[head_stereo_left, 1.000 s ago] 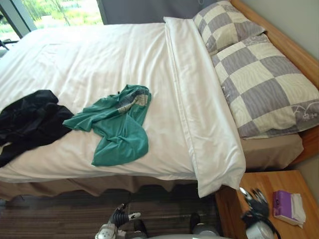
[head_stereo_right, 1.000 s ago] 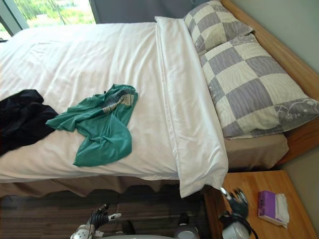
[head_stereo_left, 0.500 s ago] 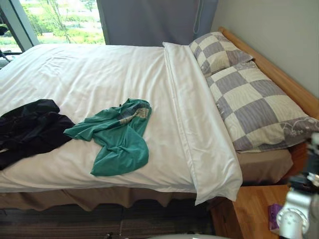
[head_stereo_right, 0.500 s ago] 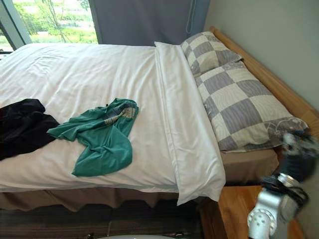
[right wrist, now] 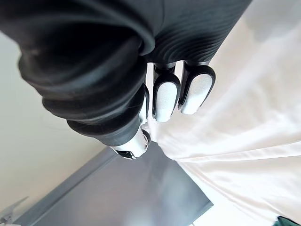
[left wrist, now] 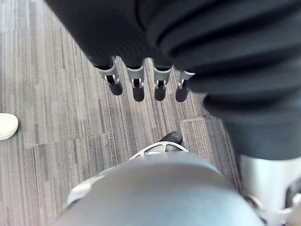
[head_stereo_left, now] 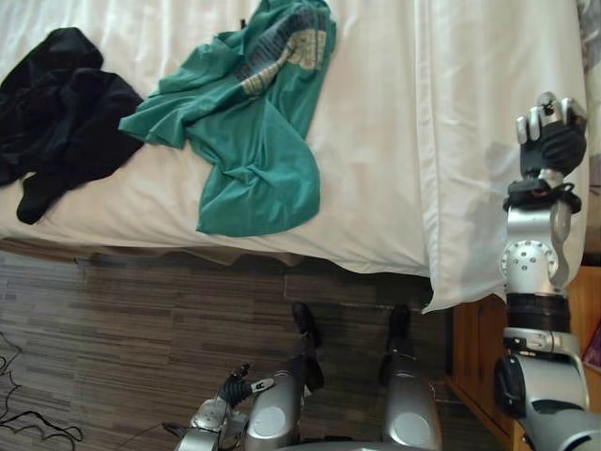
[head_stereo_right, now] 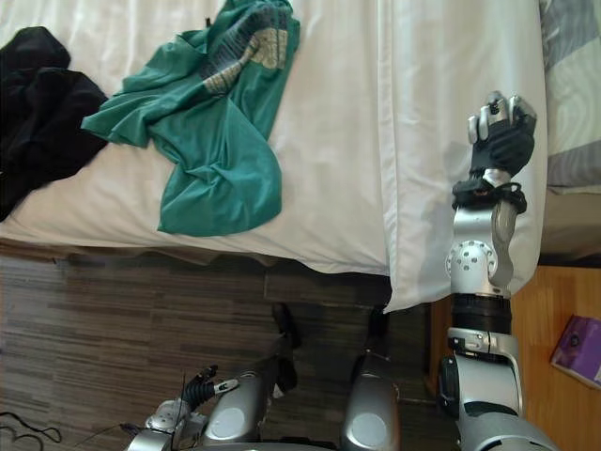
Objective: Tidy the bed and pick cloth on bed and put in laundry
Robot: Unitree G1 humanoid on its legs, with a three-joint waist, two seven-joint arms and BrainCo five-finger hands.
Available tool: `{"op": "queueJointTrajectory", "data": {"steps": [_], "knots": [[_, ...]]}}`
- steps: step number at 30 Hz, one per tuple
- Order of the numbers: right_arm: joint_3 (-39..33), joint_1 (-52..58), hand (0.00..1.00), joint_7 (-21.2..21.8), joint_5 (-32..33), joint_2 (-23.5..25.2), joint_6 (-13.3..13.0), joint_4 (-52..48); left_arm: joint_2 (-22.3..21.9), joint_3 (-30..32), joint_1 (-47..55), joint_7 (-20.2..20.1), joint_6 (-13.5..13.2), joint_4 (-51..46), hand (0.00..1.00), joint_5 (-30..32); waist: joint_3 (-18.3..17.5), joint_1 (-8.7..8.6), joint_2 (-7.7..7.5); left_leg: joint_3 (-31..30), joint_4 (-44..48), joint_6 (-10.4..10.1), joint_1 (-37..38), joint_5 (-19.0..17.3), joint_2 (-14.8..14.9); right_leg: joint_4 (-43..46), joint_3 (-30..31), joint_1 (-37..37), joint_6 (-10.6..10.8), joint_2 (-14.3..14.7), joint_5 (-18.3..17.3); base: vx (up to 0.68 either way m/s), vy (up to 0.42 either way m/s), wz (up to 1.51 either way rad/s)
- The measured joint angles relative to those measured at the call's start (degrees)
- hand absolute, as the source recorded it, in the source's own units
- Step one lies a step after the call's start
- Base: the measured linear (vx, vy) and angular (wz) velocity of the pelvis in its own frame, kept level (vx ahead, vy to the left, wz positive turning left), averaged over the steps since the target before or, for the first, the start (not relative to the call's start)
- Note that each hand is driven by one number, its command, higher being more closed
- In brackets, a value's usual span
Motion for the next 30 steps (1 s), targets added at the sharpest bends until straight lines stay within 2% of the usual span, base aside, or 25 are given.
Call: {"op": "queueJointTrajectory", "data": {"steps": [2, 4, 6, 7, 8, 9, 10, 12, 13, 16, 17, 18, 19, 20, 21, 22, 24, 25, 26, 27, 28, 29, 30], "knots": [[0.7, 7.0, 1.0, 2.3, 1.4, 1.0, -0.8, -2.2, -0.4, 0.0, -1.7, -0.1, 0.5, 0.0, 0.0, 0.0, 0.1, -0.07, -0.07, 0.5, 0.0, 0.0, -0.4, 0.0, 0.1, 0.5, 1.0, -1.1, 0.2, 0.1, -0.1, 0.12, -0.047, -0.16], [0.3, 12.7, 1.0, 2.7, 2.6, 3.4, -1.1, -2.7, -0.9, 0.1, -3.9, -0.1, 1.2, 0.0, 0.0, 0.0, 0.2, -0.24, -0.22, 1.6, 0.0, -0.1, -1.1, -0.1, 0.5, 1.4, 1.9, -2.6, 0.2, 0.2, -0.6, 0.1, -0.052, -0.18], [-0.1, 20.1, 1.0, 5.9, 3.6, 8.2, -1.1, -1.1, -1.7, 0.3, -6.9, 0.0, 1.7, 0.0, 0.0, -0.1, 1.6, -1.8, -1.1, 3.2, 0.0, -0.5, -0.4, -0.4, 0.8, 3.7, 3.0, -3.6, 0.1, 0.3, -1.8, 0.06, -0.045, -0.22], [-0.1, 21.8, 1.0, 6.8, 3.6, 9.6, -1.1, 0.0, -1.7, 0.6, -7.6, -0.1, 2.0, 0.0, 0.0, -0.5, 2.0, -2.01, -1.64, 3.7, 0.0, -0.7, 0.1, -0.6, 1.0, 4.3, 3.5, -3.7, 0.0, 0.5, -2.1, 0.05, -0.052, -0.34], [-0.1, 25.7, 1.0, 8.7, 3.6, 11.7, -0.7, 4.1, -1.8, 1.3, -9.5, -0.1, 2.3, 0.1, 0.0, -2.1, 2.6, -1.99, -2.82, 5.0, 0.0, -1.2, 1.4, -1.2, 1.4, 5.2, 4.4, -3.5, -0.3, 0.7, -2.6, 0.04, -0.045, -0.33], [-0.1, 27.5, 1.0, 9.0, 3.6, 12.2, -0.4, 5.9, -1.8, 1.7, -10.4, -0.1, 2.4, 0.1, 0.0, -2.5, 2.8, -1.98, -3.18, 5.4, 0.0, -1.4, 1.7, -1.4, 1.6, 5.5, 4.7, -3.5, -0.2, 0.9, -2.8, 0.04, -0.084, -0.36], [-0.3, 31.6, 1.0, 11.1, 4.0, 13.6, -0.2, 11.5, -1.8, 3.5, -12.7, -0.4, 2.4, 0.2, 0.0, -3.9, 3.2, -2.0, -3.8, 6.1, 0.0, -1.4, 2.3, -1.7, 1.9, 5.9, 5.2, -3.4, -0.4, 1.2, -3.3, 0.03, -0.059, -0.19], [-1.5, 36.3, 1.0, 13.9, 3.9, 15.2, 1.1, 18.0, -1.6, 5.6, -15.1, -1.4, 2.5, 0.2, 0.0, -5.8, 3.3, -2.42, -3.94, 6.6, 0.0, -1.6, 2.9, -2.1, 2.1, 6.3, 5.3, -3.2, -0.2, 1.3, -3.8, 0.05, -0.067, -0.16], [-2.8, 39.0, 0.0, 17.0, 1.5, 15.8, 2.2, 22.5, -1.6, 7.2, -16.2, -2.1, 2.5, 0.4, 0.0, -6.9, 3.2, -3.32, -4.0, 7.4, 0.0, -1.6, 4.0, -2.4, 2.1, 6.5, 5.4, -2.4, -0.5, 1.3, -4.1, 0.08, -0.065, -0.25], [-4.8, 43.0, 0.0, 21.5, -3.9, 16.5, 3.3, 28.9, -1.4, 7.6, -17.2, -2.5, 2.6, 1.5, 0.0, -8.2, 3.1, -3.98, -4.55, 10.7, 1.1, -1.6, 6.9, -4.8, 2.5, 7.8, 6.5, -0.3, 0.1, 1.4, -5.7, 0.05, -0.049, -0.22], [-5.0, 44.3, 0.0, 23.4, -6.7, 17.0, 3.2, 30.2, -1.8, 8.3, -17.2, -2.4, 2.6, 1.6, 0.0, -8.3, 3.0, -4.44, -5.04, 14.3, 5.0, -1.8, 7.6, -6.9, 4.3, 7.9, 6.3, 1.5, 0.4, 1.3, -6.3, 0.12, -0.1, -0.08], [-4.7, 45.3, 0.0, 24.9, -10.0, 17.6, 3.1, 30.5, -2.3, 9.2, -16.9, -2.2, 2.6, 2.2, 0.0, -8.3, 2.8, -4.37, -5.89, 15.4, 12.1, -1.6, 7.5, -10.1, 7.0, 8.8, 6.2, 3.3, 0.5, 1.3, -7.2, 0.11, -0.089, -0.03], [-4.4, 45.4, 0.0, 25.3, -11.4, 17.8, 2.8, 30.4, -2.4, 9.4, -16.7, -2.0, 2.7, 2.5, 0.0, -8.3, 2.6, -4.3, -6.15, 15.2, 15.8, -1.5, 7.2, -11.8, 8.3, 9.6, 6.3, 3.9, 0.7, 1.3, -7.8, 0.13, -0.058, -0.06], [-3.1, 45.4, 0.0, 26.0, -14.6, 17.8, 1.2, 30.2, -3.1, 9.5, -15.9, -0.8, 3.3, 2.5, 0.0, -8.6, 1.8, -4.28, -6.38, 13.6, 25.9, -1.1, 5.0, -16.2, 12.6, 12.3, 5.7, 4.8, 0.2, 1.8, -9.2, 0.05, 0.007, 0.01], [-2.7, 45.4, 0.0, 26.0, -15.6, 17.9, 0.4, 30.0, -3.4, 9.5, -15.7, -0.5, 3.6, 2.6, 0.0, -8.9, 1.1, -4.33, -6.41, 12.7, 29.1, -0.9, 4.2, -17.3, 14.1, 13.4, 5.4, 4.7, 0.4, 1.9, -9.9, 0.08, 0.058, 0.17], [-1.0, 44.6, 0.0, 25.7, -18.9, 17.8, -2.0, 29.8, -3.6, 9.5, -15.0, 0.6, 3.8, 2.9, 0.0, -8.9, -0.2, -4.29, -7.24, 11.7, 32.9, -0.4, 2.9, -18.4, 15.4, 14.7, 5.1, 4.6, 0.2, 1.7, -10.8, 0.07, 0.057, 0.17], [1.0, 42.9, 0.0, 24.8, -24.4, 17.6, -5.3, 29.6, -3.2, 9.7, -13.9, 1.7, 3.4, 4.4, 0.0, -8.8, -1.4, -3.58, -9.22, 10.0, 33.8, -0.7, 2.7, -18.2, 14.5, 13.9, 6.0, 4.8, 0.2, 0.7, -10.8, 0.06, 0.077, -0.04], [1.6, 41.7, 0.0, 23.9, -28.1, 17.3, -7.1, 29.5, -2.9, 10.0, -13.0, 1.7, 2.9, 5.8, 0.0, -8.8, -1.9, -3.18, -10.35, 7.6, 35.9, -0.6, 1.9, -19.8, 14.4, 13.6, 7.0, 4.8, 0.2, -0.2, -10.5, 0.04, 0.128, -0.41], [2.6, 40.5, 0.0, 22.7, -31.4, 17.1, -9.3, 29.9, -2.5, 10.4, -10.9, 2.3, 2.1, 7.5, 0.0, -8.9, -2.5, -2.71, -10.93, 4.1, 37.0, -0.4, 2.3, -21.3, 16.3, 13.5, 8.7, 5.0, 0.7, -0.8, -10.1, 0.05, 0.187, -0.56], [3.6, 40.0, 0.0, 22.0, -32.8, 15.7, -11.1, 30.1, -2.6, 10.3, -9.0, 3.1, 0.9, 8.8, 0.0, -8.9, -3.3, -2.75, -10.51, 0.8, 35.4, -1.0, 3.3, -20.9, 18.6, 13.4, 10.1, 5.0, 2.4, -1.7, -9.5, 0.06, 0.229, -0.47], [3.9, 40.0, 0.0, 22.0, -33.0, 14.9, -11.9, 30.4, -2.6, 10.1, -8.3, 3.4, 0.2, 9.2, 0.0, -9.0, -3.8, -2.94, -10.0, -0.5, 33.7, -1.7, 3.7, -20.2, 19.0, 13.4, 10.6, 4.8, 3.4, -2.2, -9.3, 0.09, 0.345, -0.19], [4.6, 40.0, 0.0, 21.6, -33.0, 12.6, -13.3, 31.7, -2.9, 9.4, -7.4, 4.4, -1.2, 10.3, 0.0, -9.3, -5.0, -3.27, -8.25, -3.8, 28.9, -3.0, 5.0, -17.3, 19.3, 13.7, 11.3, 4.1, 5.6, -3.8, -9.5, 0.1, 0.447, 0.03], [5.0, 39.5, 0.0, 20.5, -33.2, 11.4, -13.5, 34.0, -2.6, 9.0, -7.2, 5.3, -2.2, 10.8, 0.0, -9.4, -5.3, -3.27, -8.67, -4.2, 28.9, -10.5, 5.3, -19.0, 16.8, 13.4, 12.6, 3.6, 7.4, -6.5, -9.4, 0.11, 0.505, 0.13]]}}
